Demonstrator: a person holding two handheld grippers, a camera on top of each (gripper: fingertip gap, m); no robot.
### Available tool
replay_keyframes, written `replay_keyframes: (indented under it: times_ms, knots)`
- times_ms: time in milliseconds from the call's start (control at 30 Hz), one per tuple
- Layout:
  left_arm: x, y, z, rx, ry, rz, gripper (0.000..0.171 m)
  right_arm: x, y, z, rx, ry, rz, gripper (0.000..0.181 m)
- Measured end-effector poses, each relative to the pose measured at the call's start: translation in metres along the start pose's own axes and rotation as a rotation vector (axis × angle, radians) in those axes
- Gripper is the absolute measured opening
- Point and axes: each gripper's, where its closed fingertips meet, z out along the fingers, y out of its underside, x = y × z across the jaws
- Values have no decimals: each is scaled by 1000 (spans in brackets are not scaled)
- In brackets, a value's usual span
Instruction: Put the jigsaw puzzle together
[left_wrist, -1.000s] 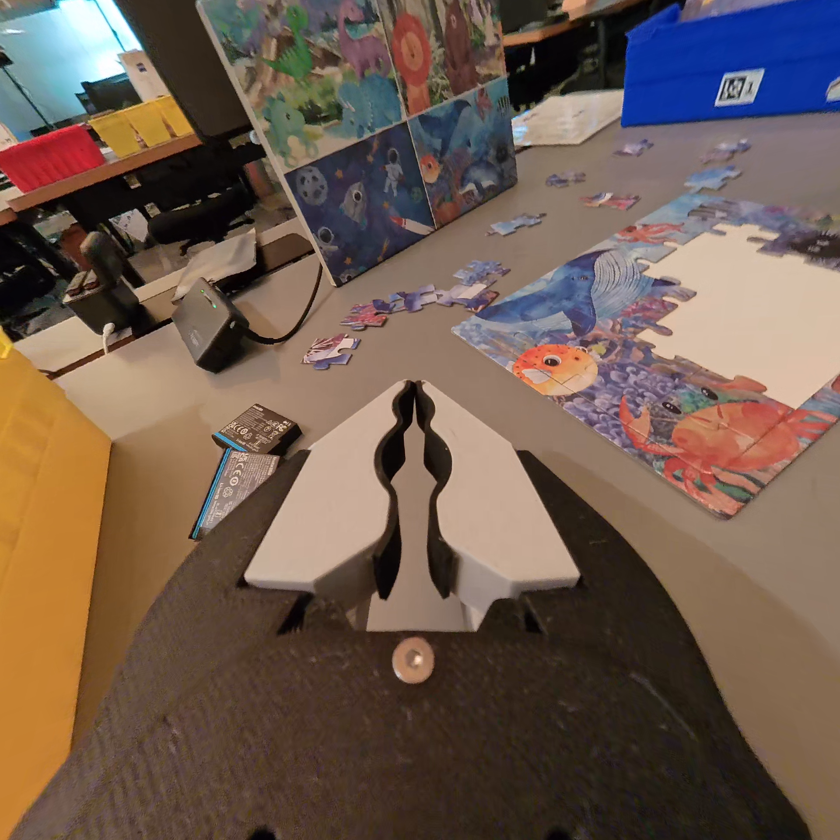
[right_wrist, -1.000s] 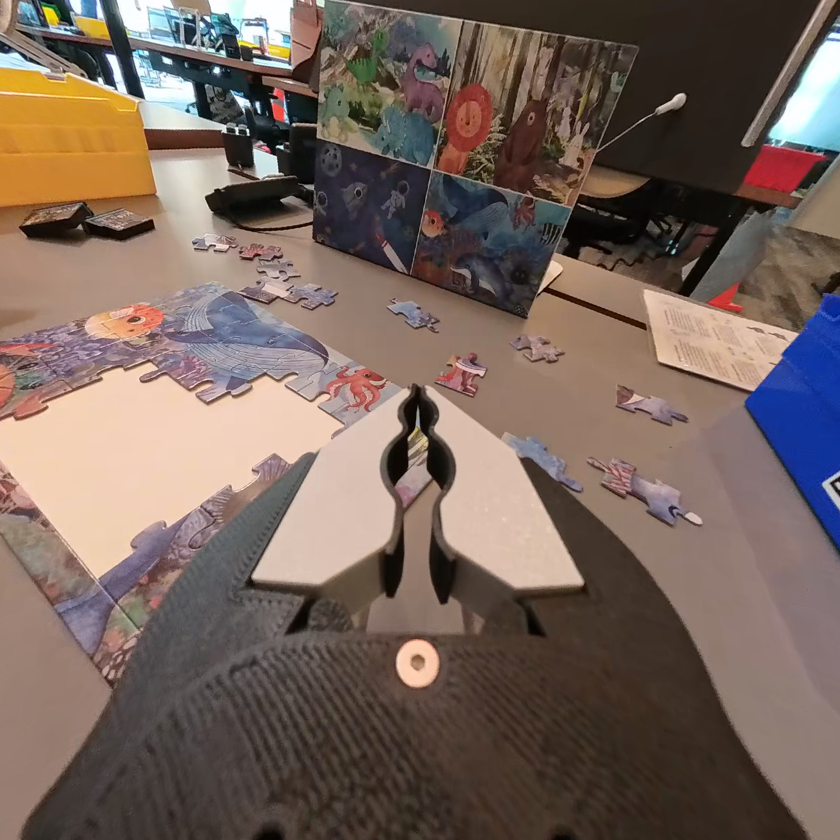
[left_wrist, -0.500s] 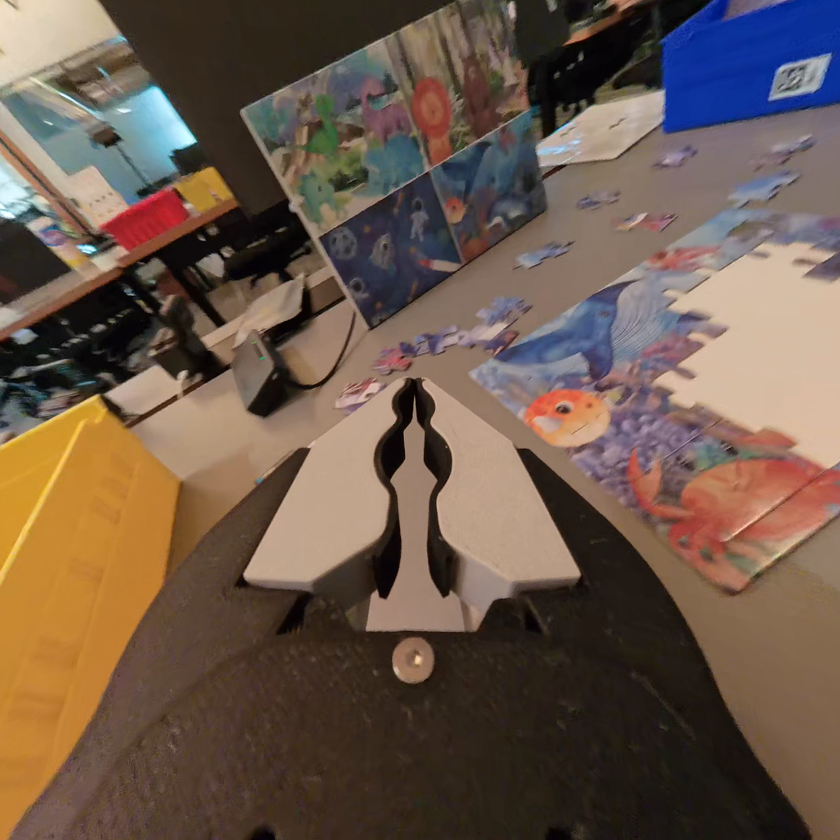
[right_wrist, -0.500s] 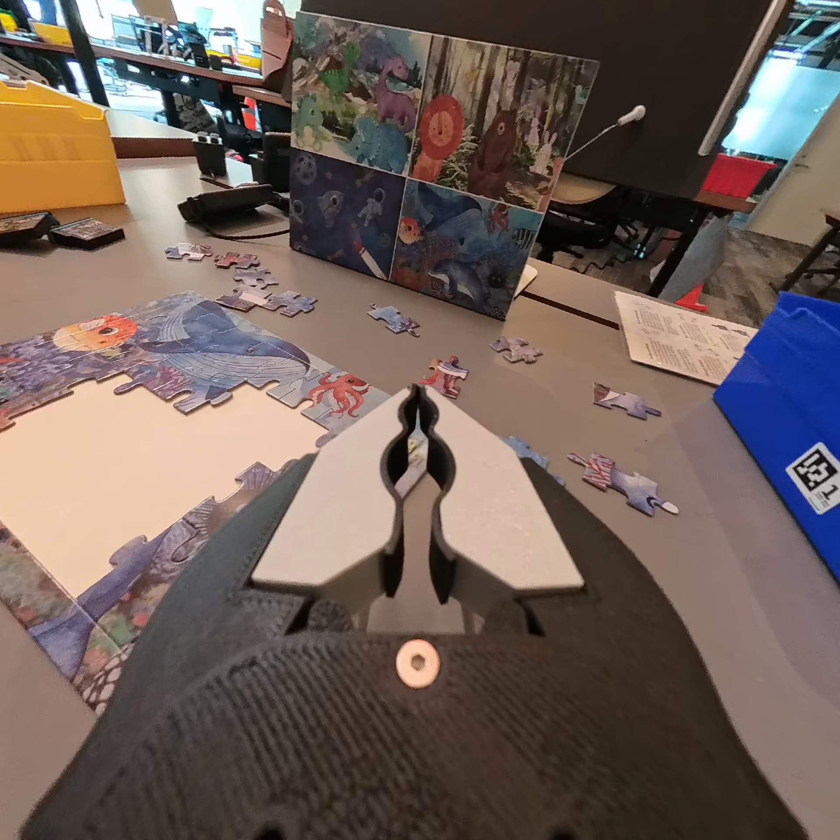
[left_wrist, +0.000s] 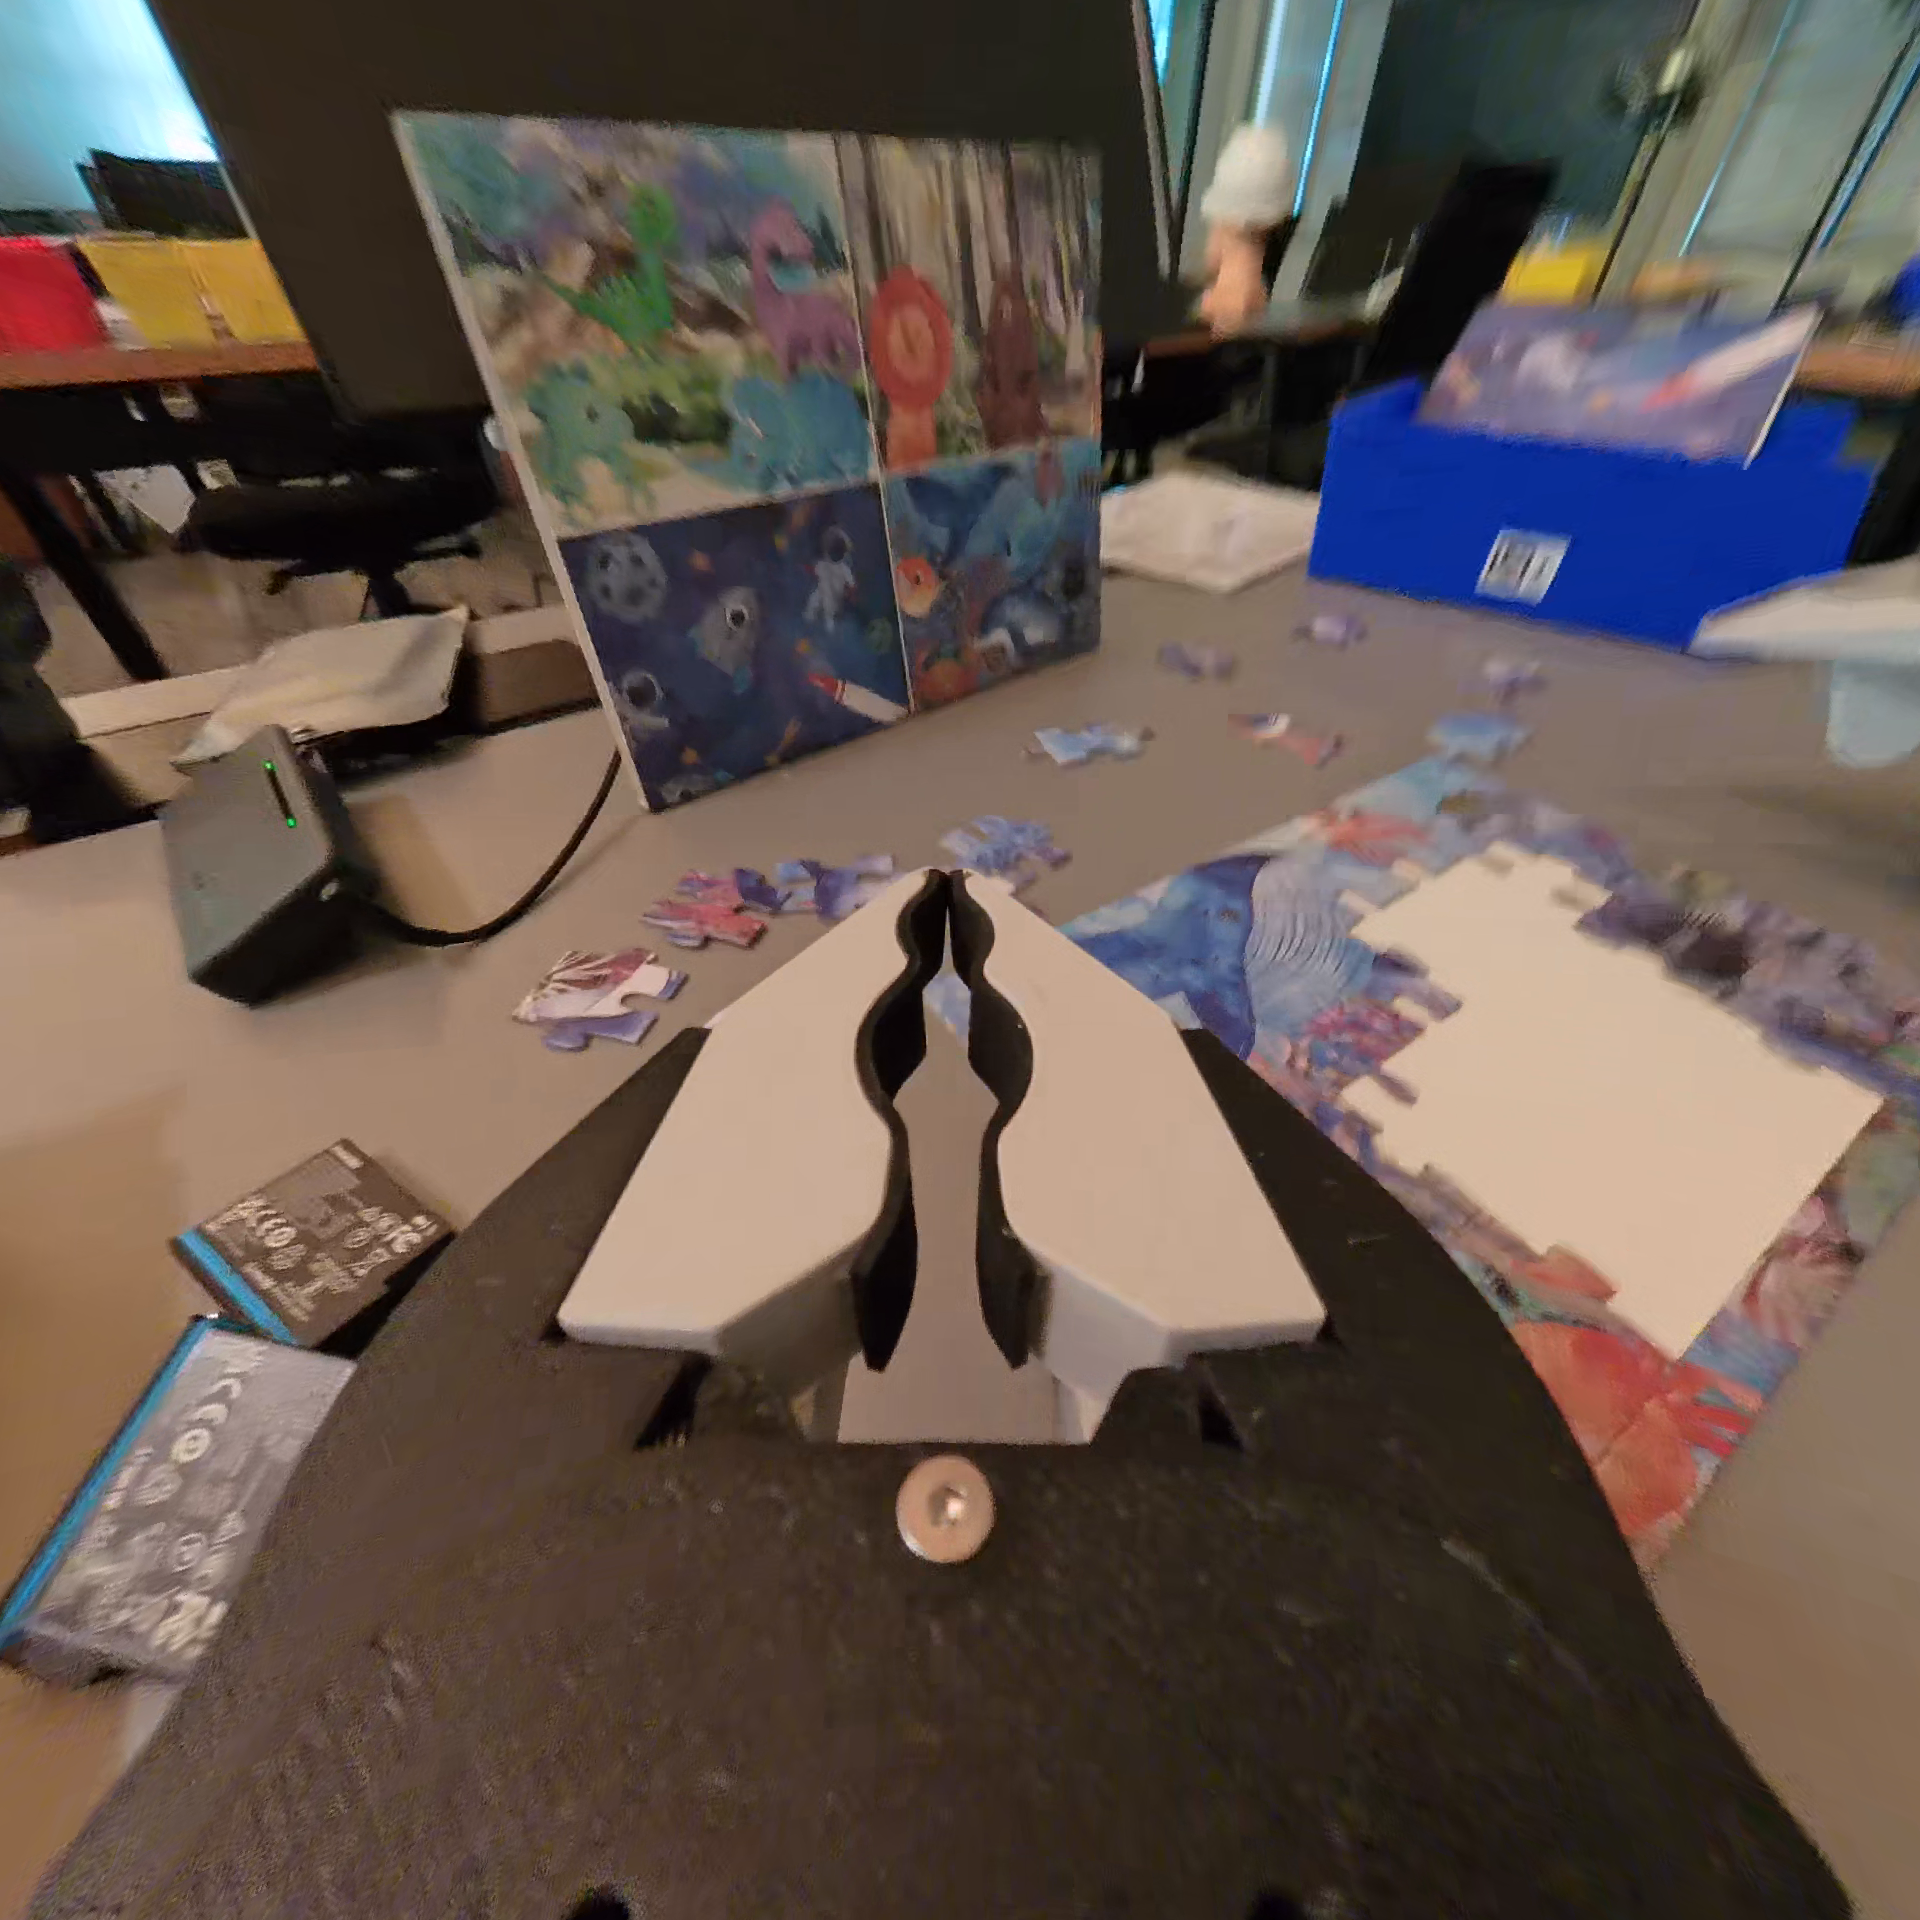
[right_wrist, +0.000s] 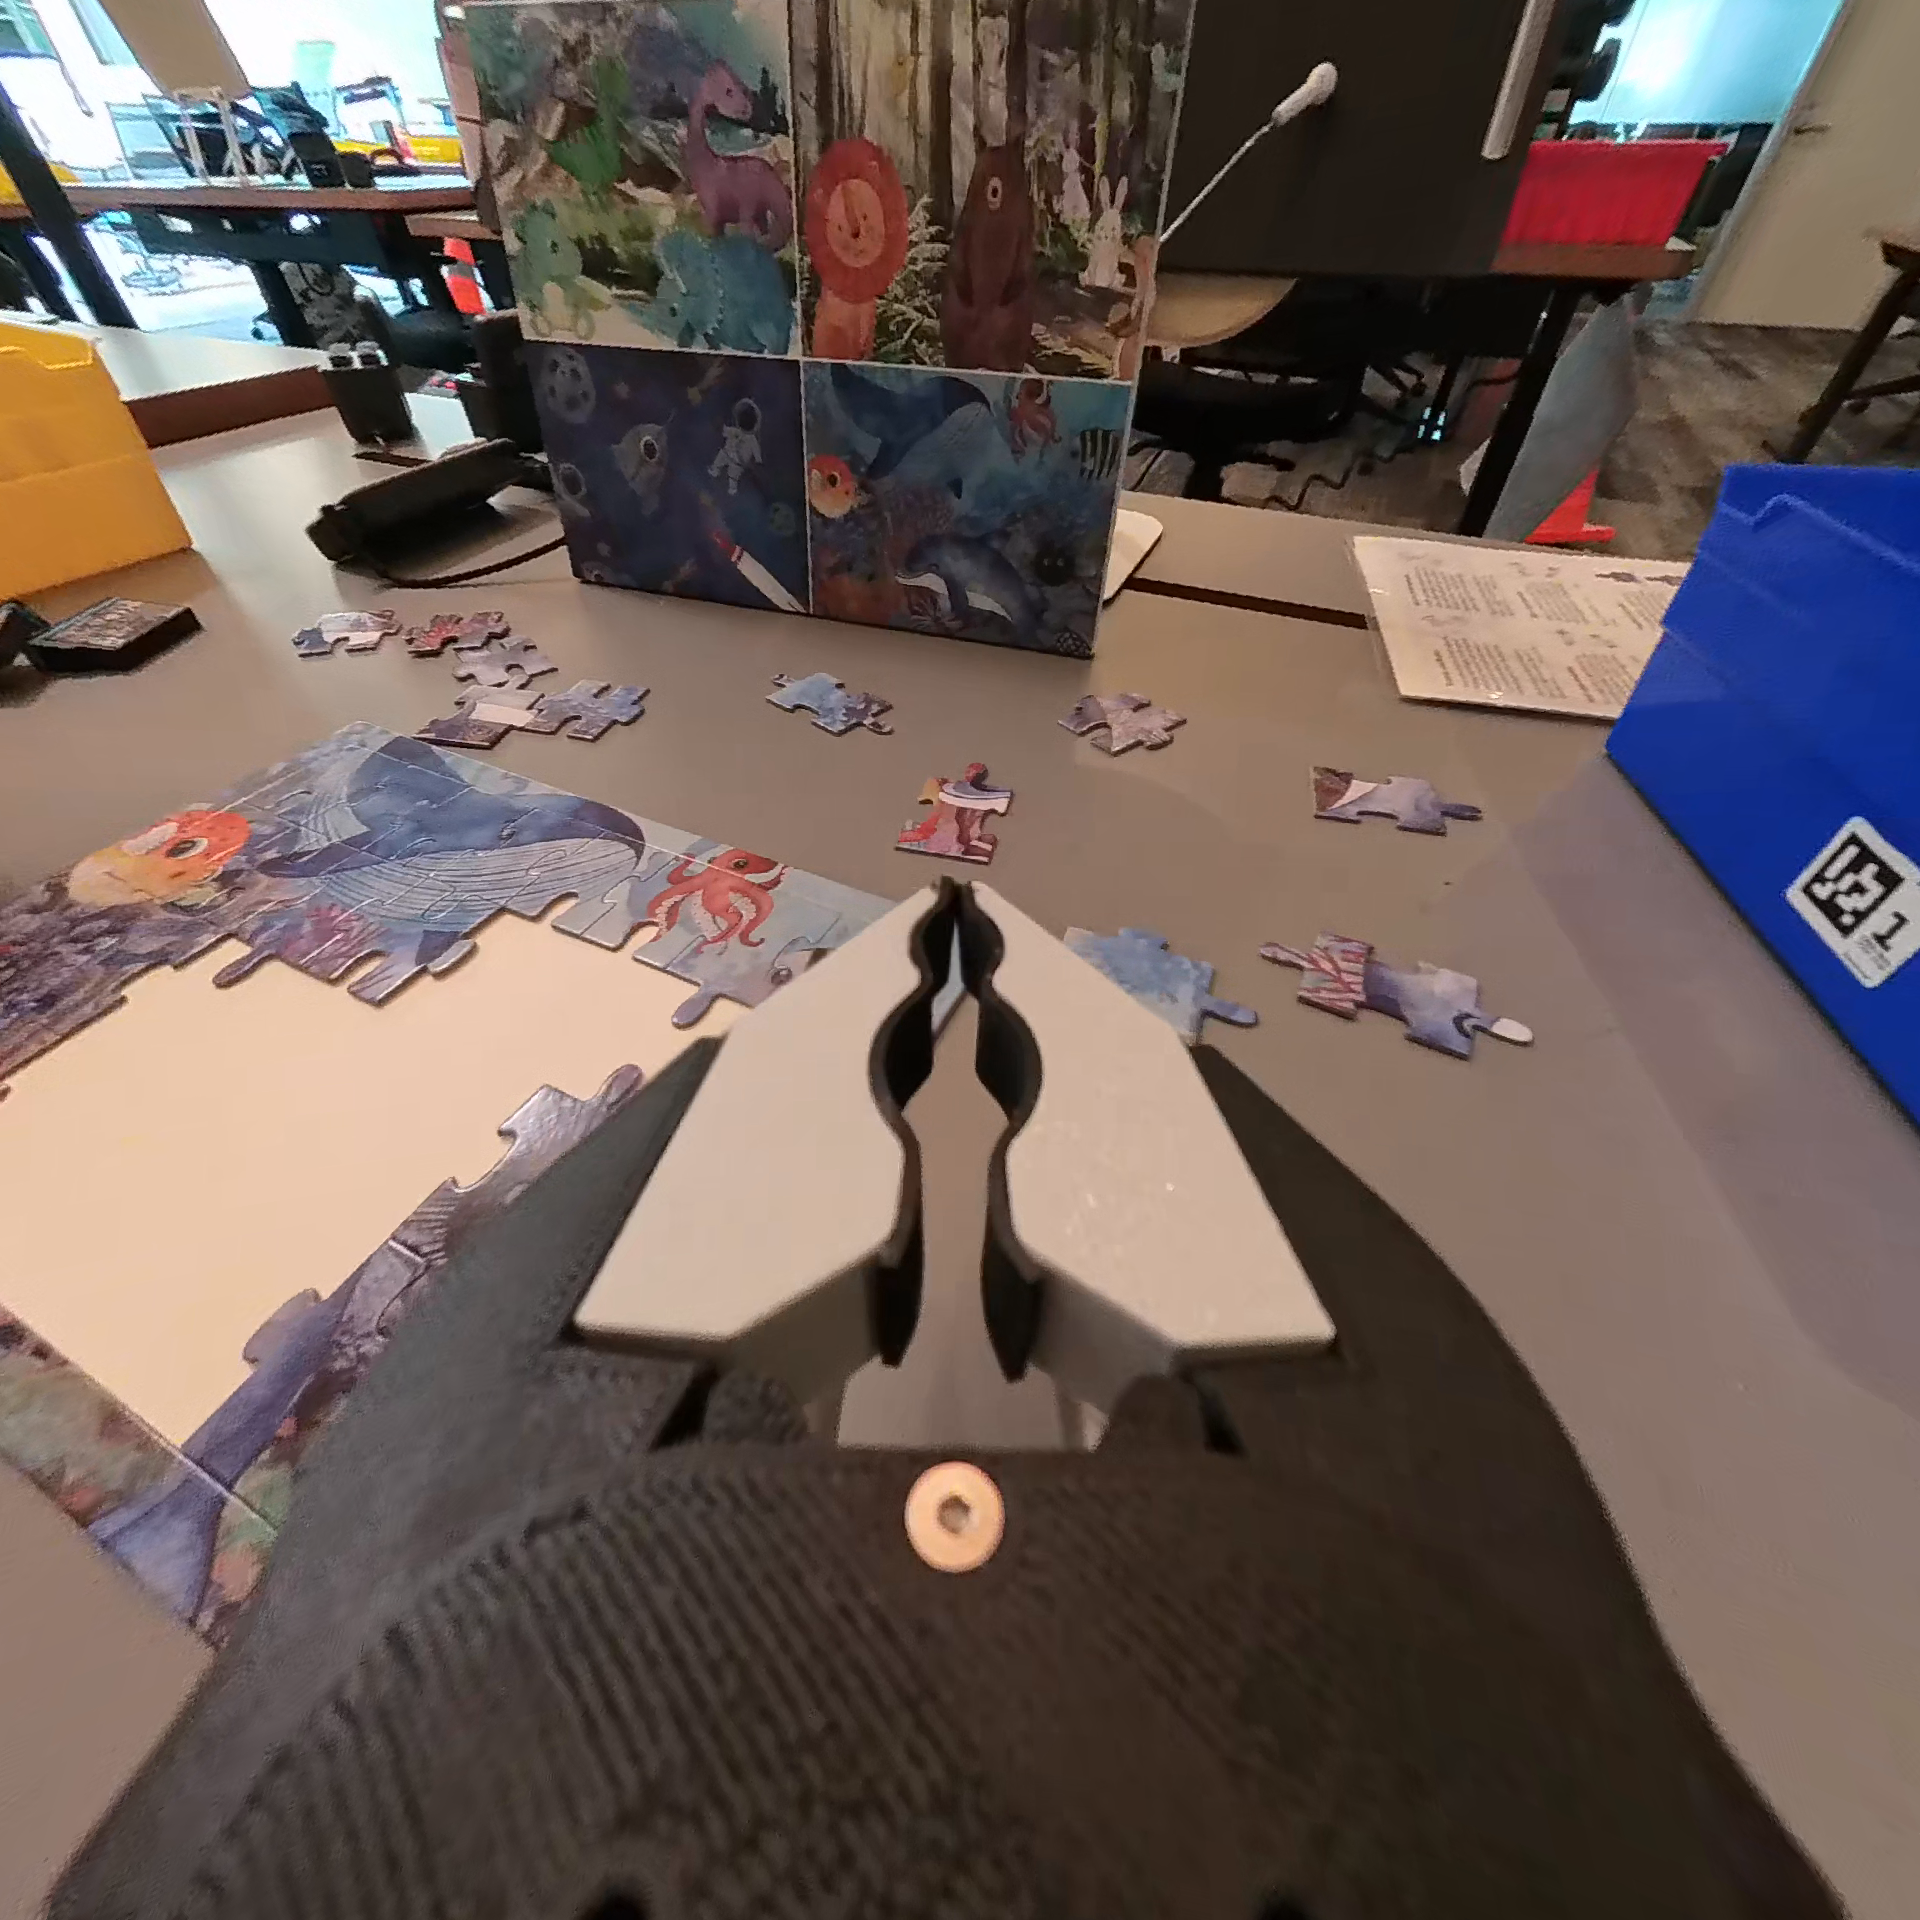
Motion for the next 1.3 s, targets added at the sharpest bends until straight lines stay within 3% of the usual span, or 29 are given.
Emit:
replay_keyframes:
  times_ms: [67, 133, 367, 567, 767, 867, 967, 1133, 1300]
  knots:
    - [6, -7, -1, 66, 93, -121, 0, 1, 2, 2, -19, 4, 3, 0]
    - [12, -2, 4, 44, 160, -187, 0, 1, 4, 3, -33, 4, 7, 3]
    - [19, 6, 10, 1, 157, -130, 0, 8, 1, 1, -6, 13, 55, 12]
    - [22, 3, 9, 23, 225, -210, 0, 19, -7, -7, 65, -34, 209, 19]
    - [-29, -3, -2, 101, -31, -274, 6, 19, -26, -22, 234, -171, 398, 32]
    - [-52, -1, -8, 88, -182, -245, 7, 24, -27, -26, 237, -120, 345, 35]
    - [-75, -1, -20, 45, -301, -90, 10, 24, -27, -26, 225, -38, 231, 38]
    - [-103, 10, -38, -44, -316, 65, 39, 19, -17, -14, 132, 31, 91, 50]
    - [-106, 1, -45, 76, -209, -121, 65, 14, -4, -1, 29, 60, 15, 52]
